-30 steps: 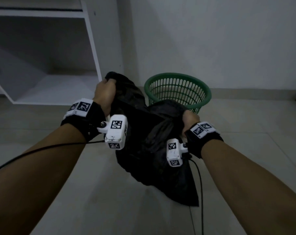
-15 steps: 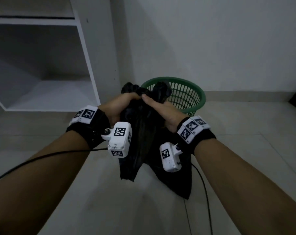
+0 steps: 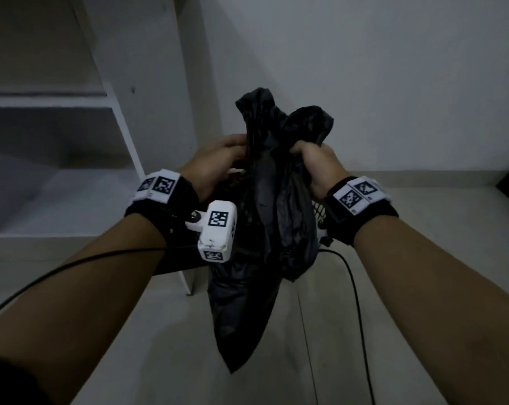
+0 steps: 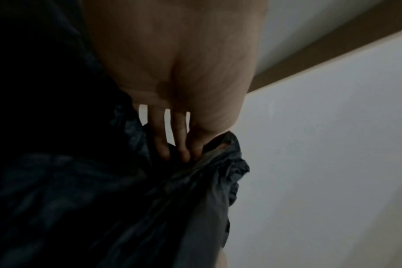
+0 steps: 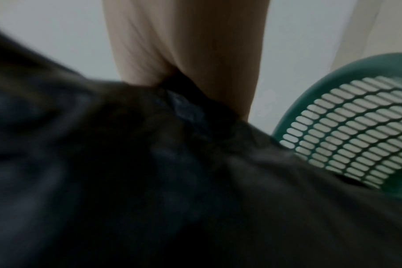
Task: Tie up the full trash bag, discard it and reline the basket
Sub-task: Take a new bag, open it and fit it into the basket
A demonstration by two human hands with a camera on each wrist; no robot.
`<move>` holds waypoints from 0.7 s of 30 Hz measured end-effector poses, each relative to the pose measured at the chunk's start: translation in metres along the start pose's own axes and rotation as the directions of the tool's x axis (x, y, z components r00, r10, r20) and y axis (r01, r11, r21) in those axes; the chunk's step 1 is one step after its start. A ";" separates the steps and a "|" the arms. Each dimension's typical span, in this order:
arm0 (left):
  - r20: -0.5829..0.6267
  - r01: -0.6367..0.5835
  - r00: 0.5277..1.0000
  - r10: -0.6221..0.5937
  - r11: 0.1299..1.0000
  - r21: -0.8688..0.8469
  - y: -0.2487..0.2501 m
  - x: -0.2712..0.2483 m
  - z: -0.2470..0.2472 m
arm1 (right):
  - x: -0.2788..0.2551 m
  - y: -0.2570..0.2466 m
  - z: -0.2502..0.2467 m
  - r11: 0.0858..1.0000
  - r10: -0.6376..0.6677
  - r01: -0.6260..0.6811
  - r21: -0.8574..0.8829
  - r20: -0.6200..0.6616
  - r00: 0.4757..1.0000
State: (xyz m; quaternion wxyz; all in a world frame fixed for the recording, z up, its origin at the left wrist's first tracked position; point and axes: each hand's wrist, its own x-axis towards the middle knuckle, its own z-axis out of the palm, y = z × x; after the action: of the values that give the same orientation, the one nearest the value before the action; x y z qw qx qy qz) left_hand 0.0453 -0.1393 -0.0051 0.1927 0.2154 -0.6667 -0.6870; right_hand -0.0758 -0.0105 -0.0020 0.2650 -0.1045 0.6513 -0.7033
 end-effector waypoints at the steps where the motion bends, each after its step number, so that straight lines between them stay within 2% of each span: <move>1: -0.025 -0.039 0.999 0.041 0.997 0.073 0.011 0.006 0.006 | 0.001 -0.012 0.002 1.000 0.006 -0.006 0.011 -0.016 1.000; 4: -0.145 -0.173 0.963 0.228 0.932 0.320 0.041 0.020 0.018 | 0.000 -0.055 -0.001 0.998 0.012 -0.008 0.067 -0.062 0.998; 6: -0.228 -0.166 0.930 0.289 0.882 0.441 0.047 0.024 0.017 | 0.002 -0.085 -0.011 0.999 -0.006 0.009 0.039 -0.087 0.996; 8: -0.288 -0.090 0.931 0.224 0.906 0.413 0.040 0.018 0.015 | 0.006 -0.109 -0.023 0.998 -0.042 0.046 0.033 -0.113 0.993; 10: -0.276 -0.017 0.956 0.105 0.953 0.302 0.025 0.009 0.015 | 0.010 -0.126 -0.032 0.995 -0.034 0.046 0.087 -0.133 0.991; 12: -0.172 0.012 0.984 0.038 0.960 0.281 0.006 -0.002 0.021 | 0.023 -0.132 -0.037 0.996 -0.040 0.051 0.074 -0.147 0.988; 14: -0.058 -0.030 0.997 0.053 0.939 0.344 -0.013 -0.006 0.037 | 0.040 -0.132 -0.038 0.994 -0.080 0.091 0.067 -0.154 0.985; 15: -0.039 -0.061 0.996 0.085 0.907 0.416 -0.024 -0.001 0.044 | 0.058 -0.128 -0.040 0.992 -0.072 0.085 0.093 -0.139 0.988; 16: -0.048 -0.059 0.994 0.098 0.855 0.515 -0.036 0.006 0.053 | 0.082 -0.120 -0.042 0.989 -0.066 0.083 0.124 -0.131 0.989; 18: -0.118 0.030 0.991 0.069 0.734 0.678 -0.056 0.023 0.072 | 0.093 -0.120 -0.044 0.991 -0.033 0.046 0.126 -0.105 0.994; 19: -0.164 0.090 0.986 0.036 0.712 0.696 -0.061 0.033 0.080 | 0.094 -0.125 -0.046 0.994 -0.018 0.031 0.107 -0.115 0.993; 21: -0.263 0.213 0.964 -0.047 0.730 0.649 -0.067 0.054 0.095 | 0.110 -0.127 -0.053 0.988 0.067 -0.048 0.145 -0.130 0.989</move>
State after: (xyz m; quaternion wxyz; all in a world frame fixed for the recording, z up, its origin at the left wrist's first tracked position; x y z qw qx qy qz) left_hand -0.0507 -0.0878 -0.0726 0.1286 0.3943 -0.8256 -0.3826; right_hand -0.2240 -0.0199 0.0927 0.2474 -0.0190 0.6191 -0.7451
